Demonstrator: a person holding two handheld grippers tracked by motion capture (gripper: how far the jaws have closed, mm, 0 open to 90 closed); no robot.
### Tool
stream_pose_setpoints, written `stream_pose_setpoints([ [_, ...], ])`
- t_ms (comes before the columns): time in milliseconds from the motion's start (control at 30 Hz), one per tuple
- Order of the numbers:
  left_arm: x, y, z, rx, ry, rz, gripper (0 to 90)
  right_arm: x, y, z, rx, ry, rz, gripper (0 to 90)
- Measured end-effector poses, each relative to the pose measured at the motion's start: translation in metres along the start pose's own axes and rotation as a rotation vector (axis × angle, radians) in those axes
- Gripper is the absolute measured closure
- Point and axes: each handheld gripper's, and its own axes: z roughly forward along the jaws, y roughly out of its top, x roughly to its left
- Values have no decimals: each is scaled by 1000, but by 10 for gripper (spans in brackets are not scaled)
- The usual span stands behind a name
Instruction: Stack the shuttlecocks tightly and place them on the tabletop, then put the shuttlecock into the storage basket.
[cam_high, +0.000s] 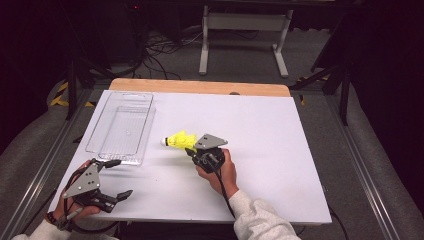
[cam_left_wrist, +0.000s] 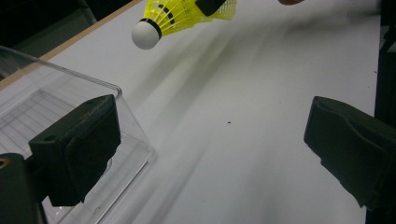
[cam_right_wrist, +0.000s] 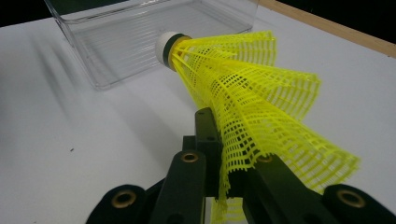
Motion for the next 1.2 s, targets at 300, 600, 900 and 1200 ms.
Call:
stream_pose_setpoints([
  [300, 2, 1, 1, -1, 4, -1, 46, -5, 3, -12, -33, -10, 15, 888],
  [600, 4, 3, 3, -7, 0, 7, 45, -11, 5, -24, -60, -37, 24, 888],
  [900, 3, 3, 3, -7, -1, 7, 45, -13, 11, -25, -84, -44, 33, 888],
  [1200, 4, 2, 3, -9, 5, -3, 45, -17, 22, -20, -107, -39, 44, 889],
])
